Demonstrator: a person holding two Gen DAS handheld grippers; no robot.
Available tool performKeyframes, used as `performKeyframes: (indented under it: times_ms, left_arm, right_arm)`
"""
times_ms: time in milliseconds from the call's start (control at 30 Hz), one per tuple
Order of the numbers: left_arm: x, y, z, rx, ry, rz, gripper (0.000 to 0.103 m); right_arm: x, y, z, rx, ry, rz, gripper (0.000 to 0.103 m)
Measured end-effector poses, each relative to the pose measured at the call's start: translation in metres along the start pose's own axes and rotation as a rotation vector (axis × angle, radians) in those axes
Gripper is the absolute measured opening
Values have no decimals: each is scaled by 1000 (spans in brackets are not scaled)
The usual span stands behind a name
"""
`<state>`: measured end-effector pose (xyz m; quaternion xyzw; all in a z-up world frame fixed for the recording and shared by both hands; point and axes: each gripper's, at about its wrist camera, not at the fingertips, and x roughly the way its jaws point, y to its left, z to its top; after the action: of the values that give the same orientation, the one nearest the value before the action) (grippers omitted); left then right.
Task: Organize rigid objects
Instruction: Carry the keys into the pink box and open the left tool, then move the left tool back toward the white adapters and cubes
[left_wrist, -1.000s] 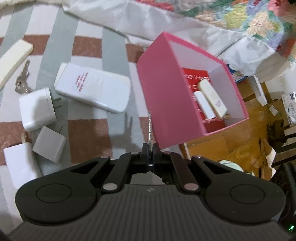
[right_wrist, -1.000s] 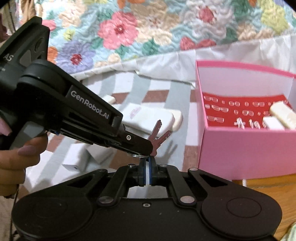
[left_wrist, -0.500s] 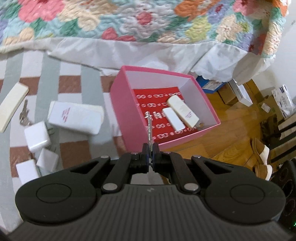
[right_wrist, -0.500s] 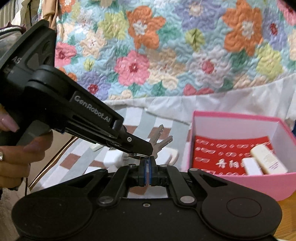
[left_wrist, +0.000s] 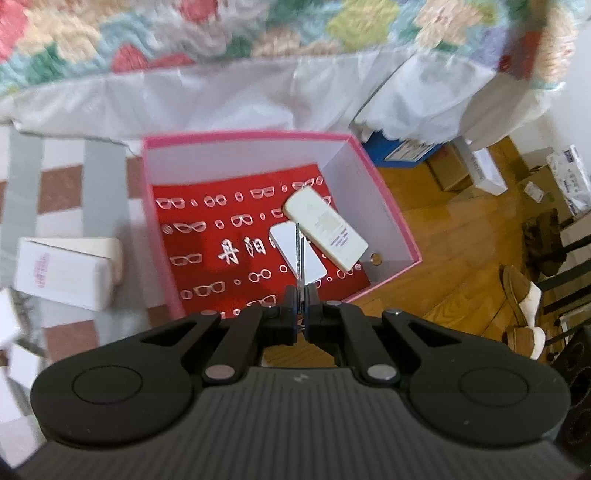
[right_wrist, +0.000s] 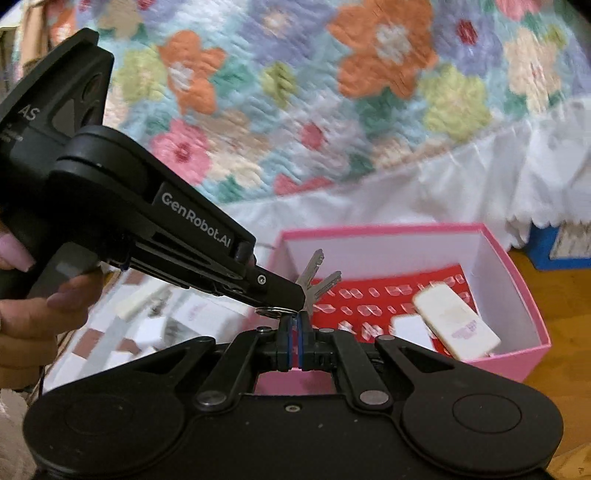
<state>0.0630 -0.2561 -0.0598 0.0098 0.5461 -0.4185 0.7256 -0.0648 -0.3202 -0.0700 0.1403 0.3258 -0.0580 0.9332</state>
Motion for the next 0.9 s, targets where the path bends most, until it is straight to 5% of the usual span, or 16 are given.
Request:
performKeyframes:
  times_ms: [267, 333, 367, 433, 567, 900]
  left_arm:
    - [74, 7, 12, -111, 73, 18, 3]
    - [79, 9, 14, -110, 74, 80, 16]
    - [82, 9, 14, -104, 78, 131, 35]
    - [79, 11, 14, -88, 56, 156, 40]
    - [61, 16, 13, -54, 60, 115, 40]
    - [-32, 21, 4, 104, 98, 143, 45]
  right_arm:
    - [45, -48, 8, 87, 174, -9, 5]
    - [51, -52, 10, 86, 194, -44, 8]
    - [53, -52, 10, 68, 198, -93, 9]
    - [60, -51, 11, -1, 216, -182, 17]
    - [50, -64, 8, 85, 206, -104, 17]
    - [-3, -5, 27, -26, 166, 103, 23]
